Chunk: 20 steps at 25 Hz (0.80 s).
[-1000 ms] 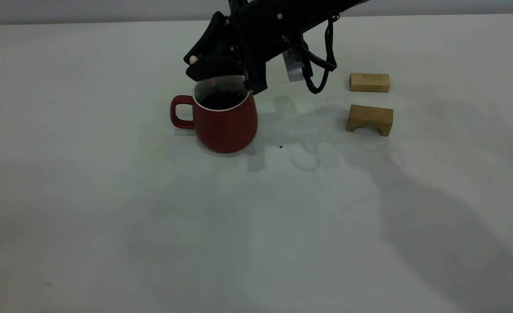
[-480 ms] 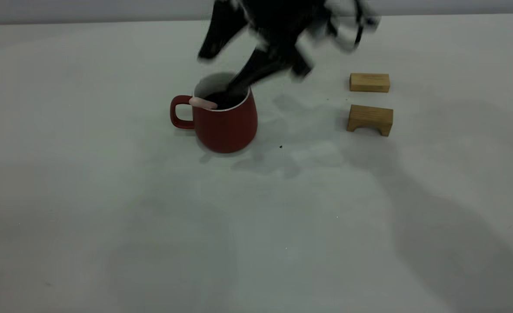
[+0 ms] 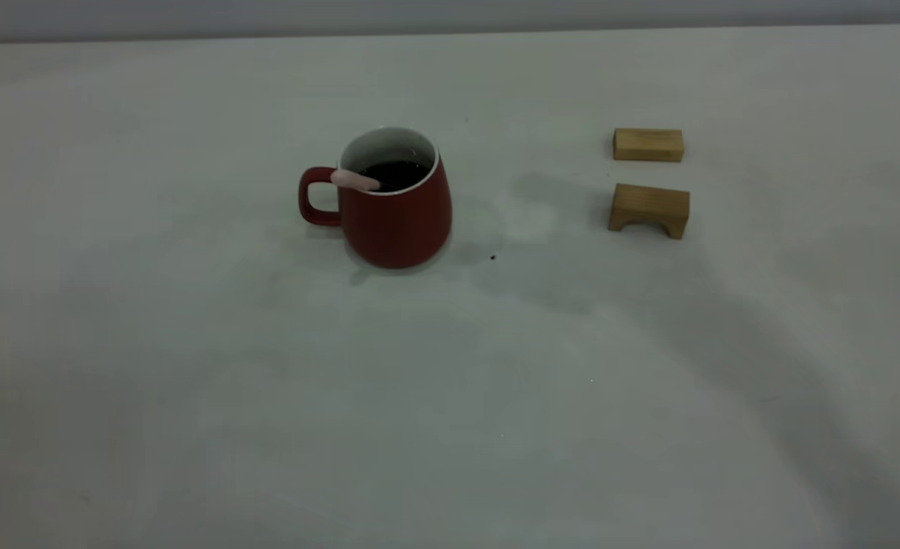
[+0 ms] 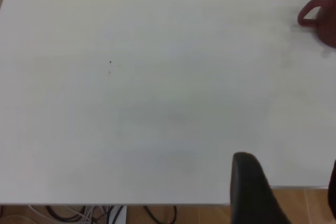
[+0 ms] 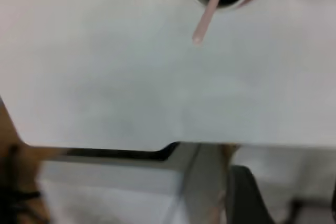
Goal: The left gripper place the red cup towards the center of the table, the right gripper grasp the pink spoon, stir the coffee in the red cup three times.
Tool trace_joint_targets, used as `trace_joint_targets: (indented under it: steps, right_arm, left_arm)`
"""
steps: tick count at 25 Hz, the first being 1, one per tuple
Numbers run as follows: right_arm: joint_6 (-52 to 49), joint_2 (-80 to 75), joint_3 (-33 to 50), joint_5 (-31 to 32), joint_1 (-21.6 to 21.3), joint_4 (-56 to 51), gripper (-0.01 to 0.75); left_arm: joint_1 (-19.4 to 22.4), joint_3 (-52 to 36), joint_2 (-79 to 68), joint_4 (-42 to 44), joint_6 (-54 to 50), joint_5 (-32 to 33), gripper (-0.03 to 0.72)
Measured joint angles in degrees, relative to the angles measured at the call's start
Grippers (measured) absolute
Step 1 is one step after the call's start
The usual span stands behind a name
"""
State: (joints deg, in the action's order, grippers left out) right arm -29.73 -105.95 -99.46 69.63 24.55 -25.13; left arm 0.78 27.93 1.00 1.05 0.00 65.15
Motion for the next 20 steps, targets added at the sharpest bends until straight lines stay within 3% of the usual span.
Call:
trace_joint_targets:
  steps: [8,17,20]
  right_arm:
    - [26.28,15.60,3.59,0.98,0.57,4.18,0.340]
    - [37.01,43.26,36.09,1.23,0.83,8.19,0.249]
    - [37.93,54.91,45.48,1.23,-1.04,8.38,0.241]
  left_arm:
    - [0.00,0.00,0.00,0.00,0.00,0.00,0.426]
    - [0.00,0.00,0.00,0.00,0.00,0.00,0.426]
    - [0.00,0.00,0.00,0.00,0.00,0.00,0.426]
